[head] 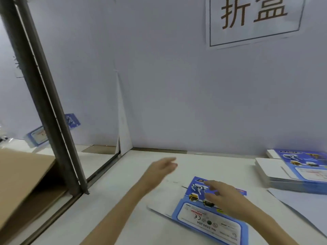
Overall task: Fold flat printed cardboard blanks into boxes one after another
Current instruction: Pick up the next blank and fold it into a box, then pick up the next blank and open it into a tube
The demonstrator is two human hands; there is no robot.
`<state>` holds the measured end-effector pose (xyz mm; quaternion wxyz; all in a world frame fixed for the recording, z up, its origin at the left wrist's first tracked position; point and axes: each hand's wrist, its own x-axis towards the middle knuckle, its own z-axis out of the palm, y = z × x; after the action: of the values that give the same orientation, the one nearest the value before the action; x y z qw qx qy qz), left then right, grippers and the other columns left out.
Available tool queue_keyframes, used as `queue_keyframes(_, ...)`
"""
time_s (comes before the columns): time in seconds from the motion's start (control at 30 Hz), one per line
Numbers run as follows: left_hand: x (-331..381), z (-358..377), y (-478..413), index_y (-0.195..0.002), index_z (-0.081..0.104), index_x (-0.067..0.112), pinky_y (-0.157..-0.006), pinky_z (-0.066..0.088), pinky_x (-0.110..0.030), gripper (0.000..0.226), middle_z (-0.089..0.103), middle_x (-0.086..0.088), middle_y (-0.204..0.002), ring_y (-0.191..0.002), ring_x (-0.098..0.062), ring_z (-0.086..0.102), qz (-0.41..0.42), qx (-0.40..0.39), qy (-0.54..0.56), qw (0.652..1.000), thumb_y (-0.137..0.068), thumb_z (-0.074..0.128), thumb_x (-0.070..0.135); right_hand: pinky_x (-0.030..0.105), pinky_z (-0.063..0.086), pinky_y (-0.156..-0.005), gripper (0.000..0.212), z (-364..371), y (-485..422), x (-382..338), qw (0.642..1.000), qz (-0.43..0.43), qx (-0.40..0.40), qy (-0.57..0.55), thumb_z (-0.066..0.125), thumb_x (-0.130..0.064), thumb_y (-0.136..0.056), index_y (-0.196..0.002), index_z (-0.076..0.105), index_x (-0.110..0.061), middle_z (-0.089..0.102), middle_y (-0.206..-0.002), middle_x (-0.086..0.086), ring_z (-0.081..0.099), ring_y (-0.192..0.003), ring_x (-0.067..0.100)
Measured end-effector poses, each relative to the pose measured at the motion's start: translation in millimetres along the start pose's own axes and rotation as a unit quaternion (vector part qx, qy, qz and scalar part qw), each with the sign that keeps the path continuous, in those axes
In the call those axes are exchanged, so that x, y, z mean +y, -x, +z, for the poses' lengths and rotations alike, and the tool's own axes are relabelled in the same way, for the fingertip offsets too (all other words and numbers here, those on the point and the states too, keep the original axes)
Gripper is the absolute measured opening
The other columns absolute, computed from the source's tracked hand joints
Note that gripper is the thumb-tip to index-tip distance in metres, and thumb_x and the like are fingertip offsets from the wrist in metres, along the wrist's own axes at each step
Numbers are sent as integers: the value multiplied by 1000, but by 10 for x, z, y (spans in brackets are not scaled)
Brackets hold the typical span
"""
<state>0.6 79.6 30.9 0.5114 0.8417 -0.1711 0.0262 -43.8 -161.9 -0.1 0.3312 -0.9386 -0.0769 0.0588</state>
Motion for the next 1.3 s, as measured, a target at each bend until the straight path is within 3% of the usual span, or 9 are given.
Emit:
queue_keyframes(0.13, -228, 853, 201, -144, 30, 46, -118, 9, -36, 79, 14, 18, -158, -143, 0, 9, 66, -278, -281, 916, -76, 63, 66, 31, 41, -91, 27, 7, -88, 286, 986, 37, 22, 162, 44, -35, -98, -119, 51, -19, 51, -127, 4, 52, -117, 23)
queue_keyframes(0.37, -141, 1010, 268, -150, 14, 42, -117, 7, -34, 75, 2, 18, -160, -146, -3, -3, 145, -324, -379, 854, -87, 47, 68, 35, 43, -90, 41, -151, -165, 671, 961, 100, 67, 247, 39, -49, -98, -118, 51, -16, 49, -126, 6, 49, -115, 24)
queue_keyframes(0.5, -198, 1100, 398, -153, 14, 29, -118, 10, -29, 54, 9, 8, -161, -148, -13, 7, 229, -248, -429, 838, -103, 33, 20, 36, 42, -96, 40, -141, -205, 575, 968, 65, 60, 233, 47, -36, -96, -131, 49, -16, 46, -132, 7, 43, -121, 26)
queue_keyframes(0.67, -8, 773, 301, -102, 75, 16, -72, 53, -18, 34, 73, 4, -104, -90, -9, 70, 388, -58, -333, 857, -70, 71, 7, 21, 44, -69, 30, -540, -133, 380, 997, 23, 65, -39, 59, -16, -92, -120, 64, -7, 67, -97, 5, 61, -80, 16)
queue_keyframes(0.9, 432, 271, 27, -96, 61, 19, -51, 42, -8, 5, 62, 18, -65, -62, -3, 57, 213, 286, -75, 931, -92, 62, 16, 34, 45, -91, 24, -1401, 259, 218, 876, -85, 383, -280, 52, -24, -97, -121, 59, -25, 65, -110, -1, 60, -101, 16)
queue_keyframes(1.0, 609, 394, -35, -114, 53, 28, -64, 56, -19, 25, 68, 12, -99, -91, -7, 66, 118, 248, 172, 946, -90, 59, 28, 32, 49, -85, 48, -1117, 323, -2, 933, -65, 241, -259, 57, -45, -87, -129, 52, -22, 63, -114, -7, 61, -104, 14)
queue_keyframes(1.13, 819, 643, -40, -136, 41, 28, -87, 50, -26, 48, 55, 2, -133, -112, -12, 56, 40, 237, 175, 955, -91, 60, 30, 16, 51, -51, 20, -849, 386, -200, 895, -101, 238, -364, 66, -36, -78, -94, 60, -26, 72, -76, -17, 71, -70, 6)
queue_keyframes(1.2, 916, 728, 25, -149, 21, 33, -101, 31, -17, 76, 33, 5, -148, -131, -5, 37, 42, 223, 50, 973, -86, 63, 44, 22, 53, -55, 4, -803, 389, -255, 885, -131, 313, -320, 65, -22, -89, -89, 63, -26, 72, -76, -12, 69, -70, 10)
queue_keyframes(1.3, 1054, 846, 117, -146, 24, 41, -103, 40, -17, 94, 42, 12, -144, -129, 4, 42, 98, 9, 191, 977, -68, 70, 67, 20, 52, -82, 19, -688, 435, -415, 908, -234, 217, -270, 56, -37, -94, -110, 65, -33, 70, -107, -17, 65, -101, 5)
